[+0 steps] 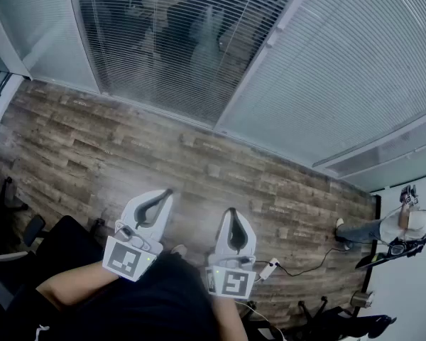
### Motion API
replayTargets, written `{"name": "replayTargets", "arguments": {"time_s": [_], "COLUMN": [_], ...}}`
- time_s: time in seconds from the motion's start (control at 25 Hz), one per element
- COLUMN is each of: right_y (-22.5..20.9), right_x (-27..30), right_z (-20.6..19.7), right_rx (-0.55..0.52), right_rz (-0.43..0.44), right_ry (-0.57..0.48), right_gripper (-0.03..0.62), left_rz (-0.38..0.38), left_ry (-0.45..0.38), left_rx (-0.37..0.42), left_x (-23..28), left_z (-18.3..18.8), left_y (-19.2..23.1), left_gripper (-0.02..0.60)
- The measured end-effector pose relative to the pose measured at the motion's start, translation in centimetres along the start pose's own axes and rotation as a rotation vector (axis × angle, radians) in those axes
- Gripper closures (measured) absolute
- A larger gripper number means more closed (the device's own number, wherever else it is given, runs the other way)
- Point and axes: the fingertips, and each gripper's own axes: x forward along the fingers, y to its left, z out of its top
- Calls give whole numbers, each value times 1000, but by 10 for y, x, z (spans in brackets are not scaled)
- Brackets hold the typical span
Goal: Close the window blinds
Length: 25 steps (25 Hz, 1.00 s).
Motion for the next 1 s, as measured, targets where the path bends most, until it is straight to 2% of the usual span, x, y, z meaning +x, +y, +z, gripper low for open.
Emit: {"name": "replayTargets", "arguments": {"time_s": [0.16,0.32,0.44,0.6,0.8,1.0], "right_y": [-4,-10,-17,-42,-61,-72], "right_x": [-11,-22,-30,-40,-47,-45], "right_z": [-2,-3,-19,-26,-33,-33], "right_rx": [20,26,61,53,41,44], "right_rz": [13,31,40,45,58,57], "right_ry": [-10,-48,-14,-4,-15,-23], "right_gripper": [595,592,592,592,592,592], "left_rz": [5,18,26,49,109,111], "left_ry": [-14,-12,14,-10,3,1], "left_rx": [2,-34,13,56,33,43], "left_x": [-4,-7,-14,-10,-9,0], "left_z": [0,-1,-12,-16,-27,-29], "left_y": [-11,-19,-24,-38,-47,-55], "left_gripper": [581,580,580,581,580,580]}}
